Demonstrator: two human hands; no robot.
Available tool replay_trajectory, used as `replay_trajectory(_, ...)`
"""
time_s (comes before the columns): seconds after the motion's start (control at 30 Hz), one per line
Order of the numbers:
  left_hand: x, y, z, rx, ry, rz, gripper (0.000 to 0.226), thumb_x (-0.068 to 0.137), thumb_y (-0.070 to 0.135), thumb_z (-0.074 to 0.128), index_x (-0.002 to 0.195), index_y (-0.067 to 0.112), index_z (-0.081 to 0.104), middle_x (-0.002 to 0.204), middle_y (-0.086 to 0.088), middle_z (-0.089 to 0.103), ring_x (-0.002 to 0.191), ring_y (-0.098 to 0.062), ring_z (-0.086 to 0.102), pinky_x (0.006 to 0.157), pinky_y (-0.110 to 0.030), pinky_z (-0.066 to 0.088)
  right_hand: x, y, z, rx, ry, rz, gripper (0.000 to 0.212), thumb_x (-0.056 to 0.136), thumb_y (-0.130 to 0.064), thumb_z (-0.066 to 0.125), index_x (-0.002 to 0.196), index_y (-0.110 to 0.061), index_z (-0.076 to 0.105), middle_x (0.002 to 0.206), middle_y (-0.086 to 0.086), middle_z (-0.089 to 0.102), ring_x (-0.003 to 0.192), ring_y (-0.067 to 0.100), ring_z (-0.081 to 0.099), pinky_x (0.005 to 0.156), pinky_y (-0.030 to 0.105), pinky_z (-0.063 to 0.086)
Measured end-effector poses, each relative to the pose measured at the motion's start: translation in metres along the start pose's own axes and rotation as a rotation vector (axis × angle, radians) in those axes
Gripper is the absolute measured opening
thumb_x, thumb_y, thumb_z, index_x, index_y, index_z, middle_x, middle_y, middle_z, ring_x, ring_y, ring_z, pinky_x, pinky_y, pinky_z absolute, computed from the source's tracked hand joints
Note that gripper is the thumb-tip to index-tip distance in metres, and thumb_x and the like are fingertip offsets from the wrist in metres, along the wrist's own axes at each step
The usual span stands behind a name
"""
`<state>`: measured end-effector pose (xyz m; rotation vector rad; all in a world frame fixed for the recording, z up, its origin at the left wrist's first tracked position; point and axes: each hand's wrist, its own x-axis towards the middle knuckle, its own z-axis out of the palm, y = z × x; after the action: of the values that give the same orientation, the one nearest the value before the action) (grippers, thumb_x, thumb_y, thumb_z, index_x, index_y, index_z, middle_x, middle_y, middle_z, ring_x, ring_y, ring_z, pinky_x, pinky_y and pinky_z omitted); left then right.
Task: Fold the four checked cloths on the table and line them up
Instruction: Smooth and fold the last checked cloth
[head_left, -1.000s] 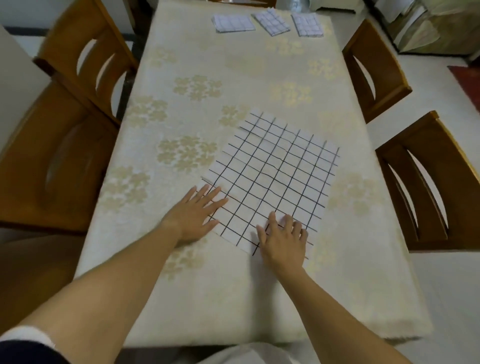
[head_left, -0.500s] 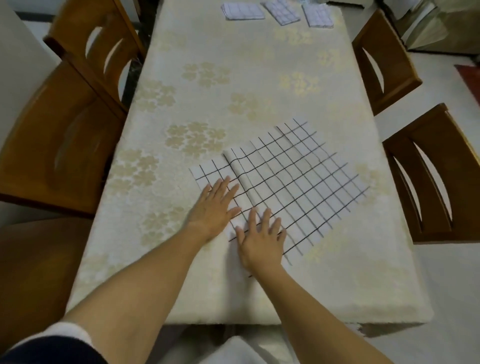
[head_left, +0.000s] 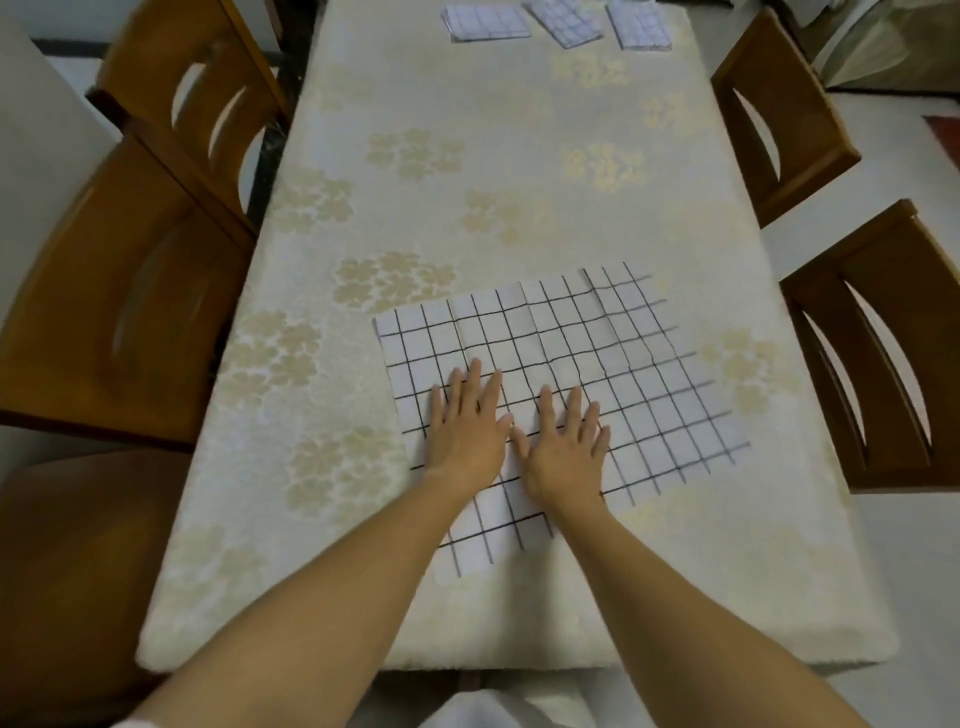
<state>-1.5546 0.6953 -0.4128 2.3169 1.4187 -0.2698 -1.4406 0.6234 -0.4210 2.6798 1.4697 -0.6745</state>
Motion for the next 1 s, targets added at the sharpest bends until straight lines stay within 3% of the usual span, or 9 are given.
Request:
replay_trajectory(0.1,0.011,-0.013,0.006,0.030,0.005,-0.016,0.066,0.106,0.057,0.009,0.159,0.029,-0.020,0.164,0.001,-0.031,0.152,-0.022,-0.027,0.125,-0.049,-0.011,-0.011,-0.021,0.004,0.013,0.017,0.066,0.072,0.101,-0.064,0.017,0.160,-0.030,-0.005,0.167,0.014,-0.011,0.153,0.041,-0.007,0.122,0.057,0.002)
replay_trajectory(0.23,0.029,-0.055,-0.005,0.185,0.035,0.123,0.068,0.101,0.064,0.000,0.156,0.033,-0.025,0.164,0.002,-0.031,0.153,-0.022,-0.026,0.125,-0.049,-0.010,0.001,-0.012,-0.005,0.037,0.211,-0.025,0.063,0.102,-0.055,0.028,0.158,-0.028,0.020,0.163,0.012,0.025,0.146,0.036,0.026,0.120,0.050,0.018)
replay_trajectory(0.3,0.033,-0.073,-0.009,0.206,0.049,0.136,0.069,0.100,0.065,-0.002,0.156,0.033,-0.026,0.164,0.002,-0.030,0.153,-0.023,-0.026,0.125,-0.049,-0.010,0.019,0.008,-0.008,0.056,0.207,-0.086,0.068,0.101,-0.056,0.018,0.161,-0.024,0.014,0.167,0.007,0.018,0.153,0.033,0.015,0.124,0.050,0.009)
replay_trajectory(0.4,0.031,-0.081,-0.009,0.189,0.071,0.119,0.067,0.100,0.065,-0.005,0.156,0.035,-0.027,0.164,0.003,-0.032,0.153,-0.023,-0.026,0.125,-0.050,-0.009,0.041,0.041,-0.006,-0.048,0.089,-0.169,0.069,0.100,-0.063,0.002,0.160,-0.030,-0.011,0.167,-0.004,-0.017,0.153,0.026,-0.018,0.124,0.051,-0.008)
replay_trajectory(0.47,0.032,-0.082,-0.007,0.171,0.081,0.115,0.067,0.100,0.067,-0.005,0.155,0.036,-0.028,0.164,0.004,-0.033,0.153,-0.023,-0.027,0.125,-0.051,-0.008,0.047,0.054,-0.008,-0.088,0.079,-0.204,0.070,0.097,-0.068,-0.001,0.157,-0.035,-0.017,0.164,-0.008,-0.027,0.151,0.023,-0.027,0.123,0.050,-0.013)
replay_trajectory(0.6,0.030,-0.080,-0.009,0.162,0.090,0.099,0.071,0.097,0.070,-0.005,0.157,0.037,-0.023,0.166,0.002,-0.028,0.153,-0.026,-0.025,0.125,-0.052,-0.007,0.048,0.061,-0.011,-0.072,0.076,-0.152,0.074,0.096,-0.069,0.001,0.158,-0.032,-0.016,0.164,-0.004,-0.026,0.151,0.026,-0.026,0.122,0.049,-0.015)
replay_trajectory(0.77,0.040,-0.026,-0.017,0.090,0.225,0.164,0.065,0.107,0.055,0.013,0.162,0.028,-0.004,0.170,0.001,-0.013,0.156,-0.022,-0.015,0.127,-0.047,-0.006,0.070,0.030,-0.021,-0.023,0.213,-0.266,0.068,0.103,-0.053,0.012,0.161,-0.019,0.009,0.169,0.002,0.001,0.155,0.024,-0.008,0.126,0.046,-0.003)
replay_trajectory(0.83,0.052,-0.013,-0.013,0.094,0.163,0.154,0.065,0.106,0.056,0.014,0.162,0.031,-0.007,0.170,0.003,-0.015,0.155,-0.021,-0.019,0.126,-0.046,-0.008,0.082,0.023,-0.022,-0.019,0.163,-0.331,0.065,0.104,-0.052,0.009,0.161,-0.022,0.003,0.168,0.001,-0.006,0.154,0.023,-0.012,0.126,0.046,-0.003)
replay_trajectory(1.0,0.056,-0.038,-0.004,0.111,0.129,0.081,0.065,0.101,0.067,0.005,0.158,0.042,-0.016,0.167,0.009,-0.022,0.154,-0.024,-0.023,0.126,-0.049,-0.007,0.092,0.056,-0.022,-0.099,0.086,-0.263,0.072,0.101,-0.065,0.005,0.157,-0.027,-0.020,0.164,-0.007,-0.027,0.150,0.016,-0.029,0.124,0.043,-0.012)
